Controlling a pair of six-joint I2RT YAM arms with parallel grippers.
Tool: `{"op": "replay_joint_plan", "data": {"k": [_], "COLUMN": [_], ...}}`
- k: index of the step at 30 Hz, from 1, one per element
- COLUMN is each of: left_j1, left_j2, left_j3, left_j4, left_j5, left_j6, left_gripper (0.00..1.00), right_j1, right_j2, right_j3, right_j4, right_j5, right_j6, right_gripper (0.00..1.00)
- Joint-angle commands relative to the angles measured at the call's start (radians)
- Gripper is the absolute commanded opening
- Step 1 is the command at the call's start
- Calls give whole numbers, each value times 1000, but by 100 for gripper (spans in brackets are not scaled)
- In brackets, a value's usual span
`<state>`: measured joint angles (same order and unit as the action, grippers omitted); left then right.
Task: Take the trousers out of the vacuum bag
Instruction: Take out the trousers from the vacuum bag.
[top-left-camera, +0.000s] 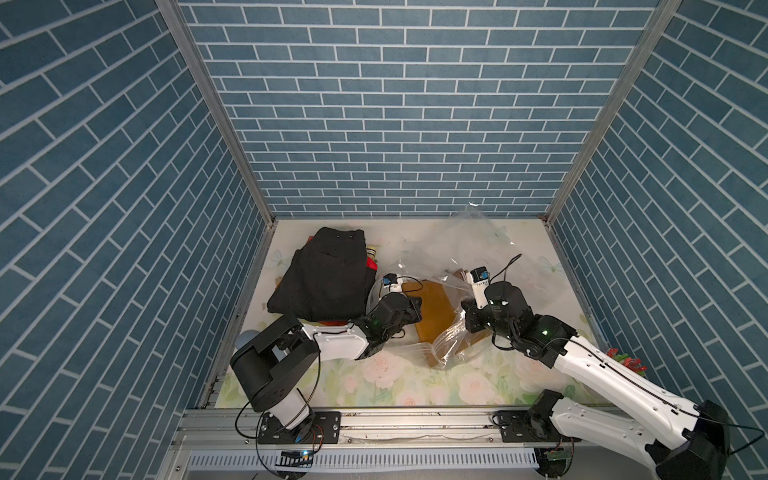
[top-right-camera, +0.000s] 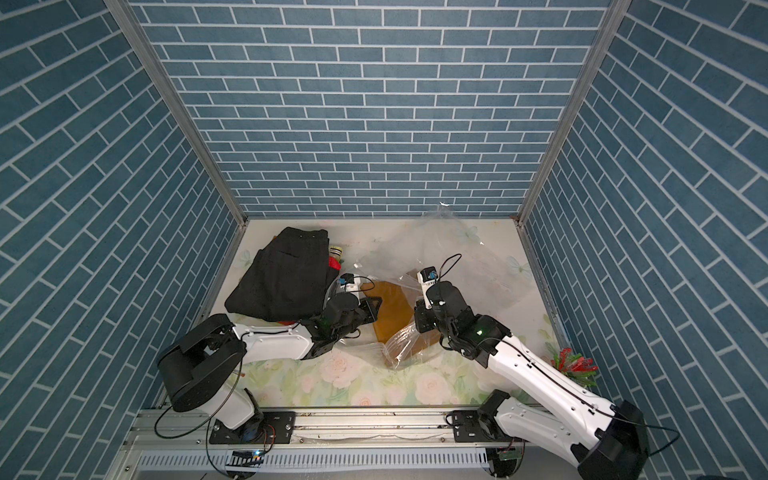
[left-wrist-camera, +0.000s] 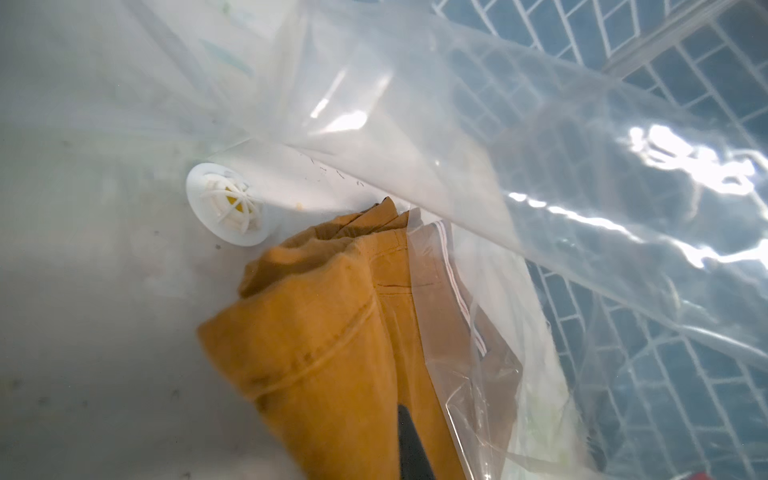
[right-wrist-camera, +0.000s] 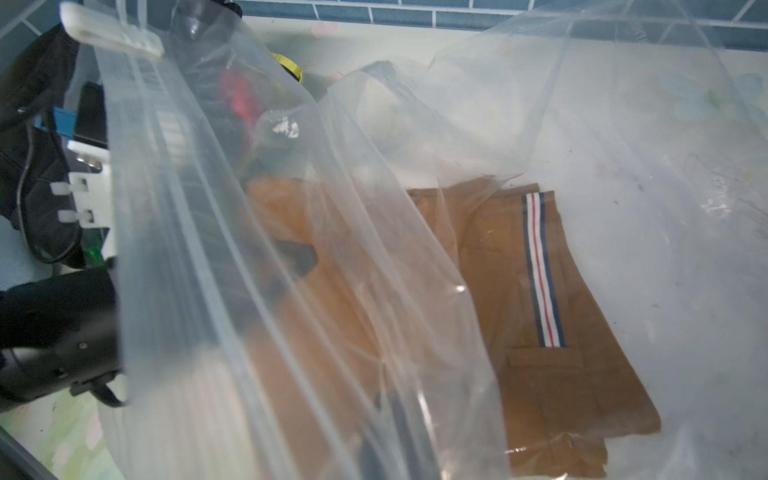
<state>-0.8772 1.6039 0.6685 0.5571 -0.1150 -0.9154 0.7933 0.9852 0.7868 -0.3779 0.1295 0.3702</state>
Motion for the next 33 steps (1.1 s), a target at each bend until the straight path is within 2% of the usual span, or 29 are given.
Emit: {"op": "replay_joint_plan", "data": {"k": [1, 3, 7, 15, 17, 21, 23, 29, 33], "left_j1": [-29, -39, -55, -71, -71, -70, -69, -71, -70], "left_j2": [-41, -68, -154, -338, -386, -468, -498, -536, -568], "left_j3": [48, 69, 97, 47, 32, 32, 31, 28, 16], "left_j4": [-54, -106, -210, -344, -381, -480, -514, -583, -611], "left_j5": [-2, -20, -55, -105, -129, -194, -207, -221, -240], "left_j6": [40, 58, 101, 124, 130, 155, 167, 178, 174], "left_gripper": [0, 0, 0, 0, 0, 0, 0, 0, 0], "right_j1": [9, 12, 14, 15, 15, 15, 15, 15, 15], "right_j2": [25, 43, 64, 59, 45, -42, -90, -167, -239], "right_j3": [20, 17, -7, -65, -102, -214, -249, -278, -299], "right_j4": [40, 45, 76, 157, 196, 364, 400, 374, 354], "right_j5": [-45, -46, -65, -137, -191, -383, -431, -530, -499], "right_j6": [18, 22, 37, 81, 90, 111, 117, 88, 100], "right_gripper": [2, 6, 23, 65, 74, 90, 99, 100, 100]}}
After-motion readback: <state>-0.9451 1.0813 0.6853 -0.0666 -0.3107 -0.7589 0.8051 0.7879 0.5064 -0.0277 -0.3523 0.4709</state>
